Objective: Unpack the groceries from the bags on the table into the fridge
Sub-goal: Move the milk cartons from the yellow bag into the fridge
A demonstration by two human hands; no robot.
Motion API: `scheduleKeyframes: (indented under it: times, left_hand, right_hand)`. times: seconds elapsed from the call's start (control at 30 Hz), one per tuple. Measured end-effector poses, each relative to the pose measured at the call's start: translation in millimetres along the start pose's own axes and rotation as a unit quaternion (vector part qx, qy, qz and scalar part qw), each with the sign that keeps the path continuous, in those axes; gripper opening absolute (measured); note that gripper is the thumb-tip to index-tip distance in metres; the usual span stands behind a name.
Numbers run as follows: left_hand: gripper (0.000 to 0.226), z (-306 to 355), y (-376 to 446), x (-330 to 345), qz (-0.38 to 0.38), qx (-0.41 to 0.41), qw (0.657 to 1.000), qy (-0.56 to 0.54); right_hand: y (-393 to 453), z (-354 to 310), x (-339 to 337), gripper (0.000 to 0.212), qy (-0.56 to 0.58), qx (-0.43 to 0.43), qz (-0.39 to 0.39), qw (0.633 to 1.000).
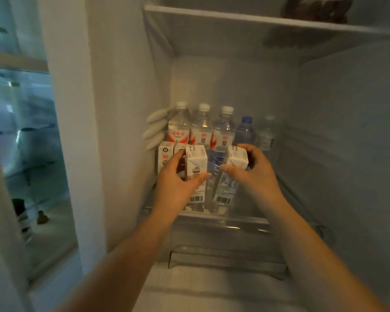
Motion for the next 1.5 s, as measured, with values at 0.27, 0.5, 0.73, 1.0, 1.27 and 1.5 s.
scheduleKeyframes:
  times: [0.27,0.5,0.73,1.0,1.27,1.5]
  left_hand:
    - [0.063,-27.4,24.6,24.1,-0.027,-0.005,0.999,0.030]
    - [0.064,-42.1,30.0,34.6,-0.040,0.013,0.998,0.046]
    - [0.059,-39.5,28.8,38.3,-0.062,0.026,0.996,0.059]
    - [0.105,-2.8,-0.3,25.4,-0.021,0.204,0.896,0.395]
    - [0.121,-4.6,-2.9,33.0,0.013,0.239,0.775,0.585]
    - [0.121,-9.9,9.5,35.6,0.011,0.219,0.766,0.605]
  right_hand:
    - [23.3,36.0,6.5,0.055,-0.015,0.033,-0.022,0.999]
    - [30.3,58.1,16.7,0.063,-0.025,0.041,-0.038,0.998]
    - [26.2,57.8,25.1,0.054,-0.007,0.042,-0.074,0.996]
    - [3.8,77.0,23.5,0.072,-0.071,0.096,-0.184,0.976]
    - [7.9,74.1,29.4,0.062,-0.090,0.047,-0.137,0.985]
    - [23.1,78.3,38.5,0.067,-0.081,0.036,-0.115,0.989]
Point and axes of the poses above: each hand's wrist, its own y-axis towards the middle knuckle, its own x-axis out of the palm, z = x × y, the point moved 10 cm from there along y, towards the middle knuckle, and after that the axes turned 3 degrees about -z, right-handed, at the moved point
